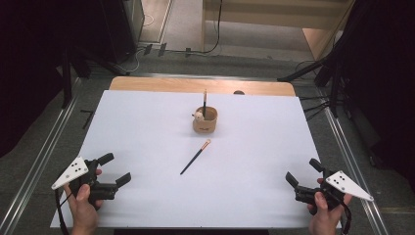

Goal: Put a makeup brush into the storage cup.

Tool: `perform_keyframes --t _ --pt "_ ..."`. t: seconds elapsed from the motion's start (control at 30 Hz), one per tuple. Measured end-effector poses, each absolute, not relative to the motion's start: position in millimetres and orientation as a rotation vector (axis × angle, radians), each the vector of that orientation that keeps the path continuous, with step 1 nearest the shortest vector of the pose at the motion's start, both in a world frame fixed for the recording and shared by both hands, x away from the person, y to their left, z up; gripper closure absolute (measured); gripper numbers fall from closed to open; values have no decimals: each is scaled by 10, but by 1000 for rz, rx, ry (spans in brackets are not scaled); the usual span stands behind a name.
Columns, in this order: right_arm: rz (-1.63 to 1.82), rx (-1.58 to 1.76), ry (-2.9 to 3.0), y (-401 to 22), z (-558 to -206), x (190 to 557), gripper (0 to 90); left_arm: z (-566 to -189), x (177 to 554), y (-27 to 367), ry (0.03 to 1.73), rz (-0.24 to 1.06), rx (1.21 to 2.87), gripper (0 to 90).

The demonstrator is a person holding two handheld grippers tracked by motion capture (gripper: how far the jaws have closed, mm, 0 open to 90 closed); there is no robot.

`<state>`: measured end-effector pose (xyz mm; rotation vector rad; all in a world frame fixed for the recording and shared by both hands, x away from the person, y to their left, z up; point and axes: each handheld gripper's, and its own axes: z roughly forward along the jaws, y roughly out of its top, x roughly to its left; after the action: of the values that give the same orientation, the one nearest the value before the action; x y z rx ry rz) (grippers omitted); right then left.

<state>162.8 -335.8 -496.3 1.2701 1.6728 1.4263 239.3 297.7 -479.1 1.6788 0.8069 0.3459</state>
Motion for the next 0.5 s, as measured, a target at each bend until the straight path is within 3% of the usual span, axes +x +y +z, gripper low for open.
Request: perform_keyframes --t 0.5 --pt "1394 1247 1714 -3277 -4996 1670 0 -4745 2382 2965 805 337 1664 0"
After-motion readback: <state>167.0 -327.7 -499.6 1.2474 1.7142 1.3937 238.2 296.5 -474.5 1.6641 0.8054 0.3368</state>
